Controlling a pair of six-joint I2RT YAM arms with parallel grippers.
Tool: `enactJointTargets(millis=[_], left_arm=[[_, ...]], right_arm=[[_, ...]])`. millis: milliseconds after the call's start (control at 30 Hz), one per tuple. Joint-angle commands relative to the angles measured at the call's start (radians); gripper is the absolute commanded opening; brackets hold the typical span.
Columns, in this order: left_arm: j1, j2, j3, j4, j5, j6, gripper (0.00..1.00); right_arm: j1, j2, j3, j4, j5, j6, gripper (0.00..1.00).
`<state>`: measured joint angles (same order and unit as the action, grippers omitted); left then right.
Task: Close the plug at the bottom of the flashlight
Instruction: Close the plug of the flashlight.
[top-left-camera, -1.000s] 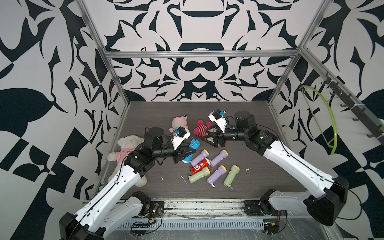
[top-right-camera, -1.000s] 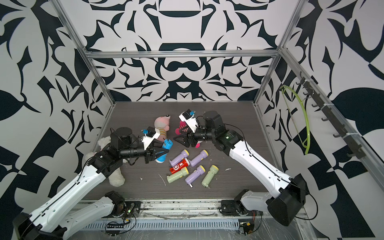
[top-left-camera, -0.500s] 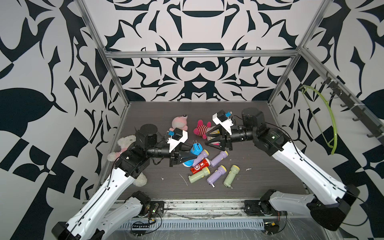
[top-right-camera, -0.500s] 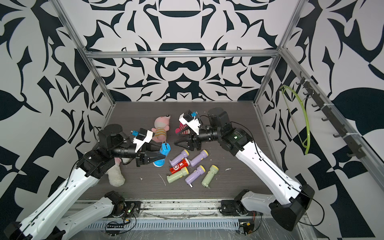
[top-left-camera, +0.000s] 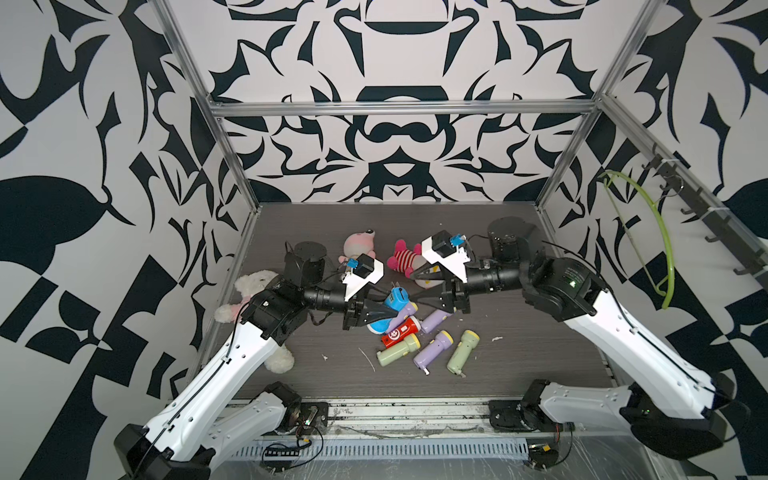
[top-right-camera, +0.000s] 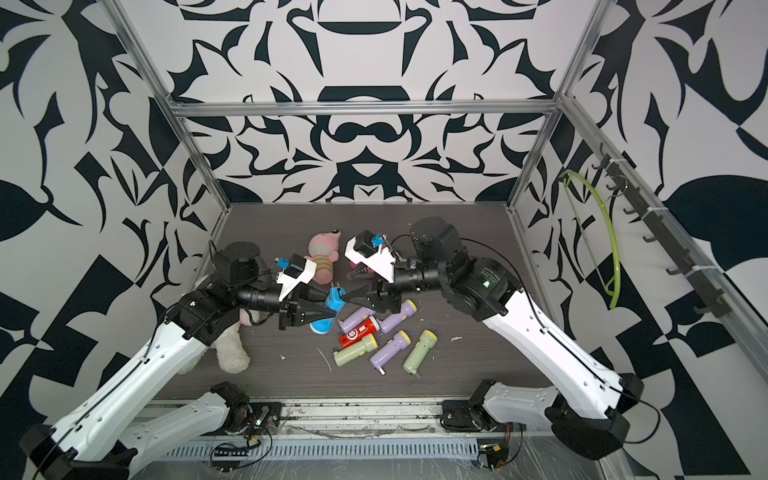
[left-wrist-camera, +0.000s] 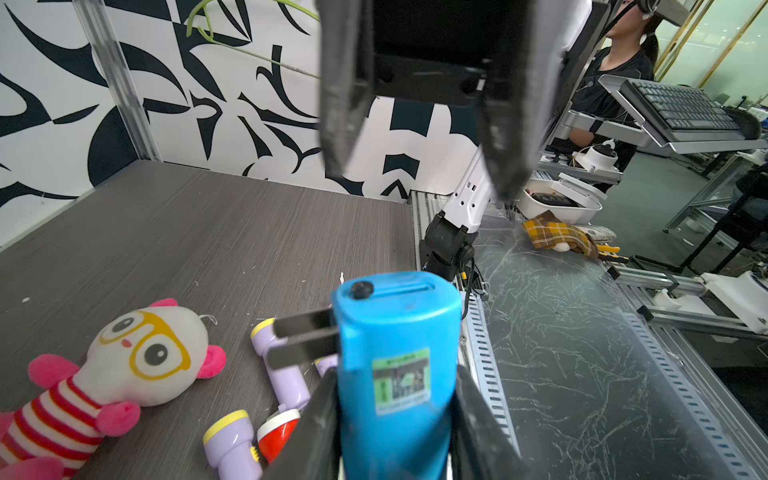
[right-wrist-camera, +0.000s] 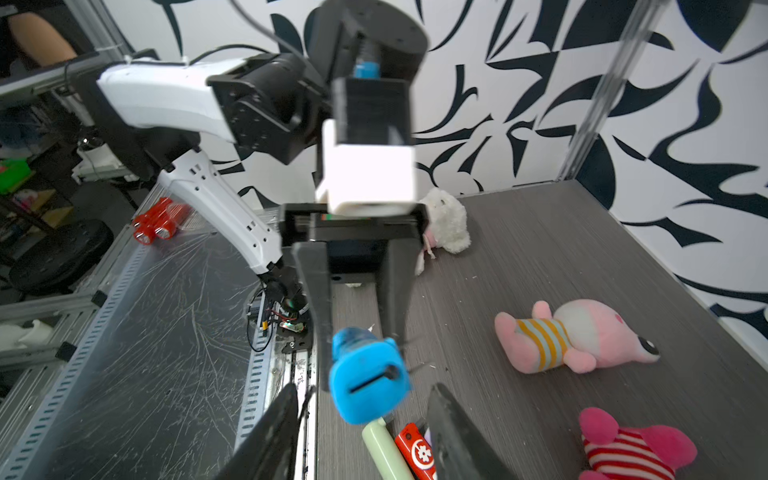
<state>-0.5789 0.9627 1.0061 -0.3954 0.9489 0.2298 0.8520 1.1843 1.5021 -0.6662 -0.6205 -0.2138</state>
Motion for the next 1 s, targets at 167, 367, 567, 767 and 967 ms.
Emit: enactJointTargets(millis=[167,367,567,767,967], left_arm=[[0.006,-0.003,0.054,-0.038,0.075,0.031,0.00],[0.006,0.002,0.068,-0.057,0.096,0.026,0.00],[0.005,0.004,0.069,-0.063,0.090,0.025,0.00],[0.005,0.008,0.070,-0.065,0.091,0.029,0.00],[0.005,0.012,0.075,-0.071,0.093,0.031,0.00]], right_arm=[[0.142,0.051,0.128,-0.130,0.253,-0.116,0.52],[0.163,0.075,0.157,-0.145,0.315,-0.175,0.54],[0.163,0.095,0.175,-0.152,0.336,-0.215,0.56],[0.163,0.100,0.175,-0.147,0.329,-0.214,0.53],[0.163,0.101,0.176,-0.143,0.338,-0.214,0.43]])
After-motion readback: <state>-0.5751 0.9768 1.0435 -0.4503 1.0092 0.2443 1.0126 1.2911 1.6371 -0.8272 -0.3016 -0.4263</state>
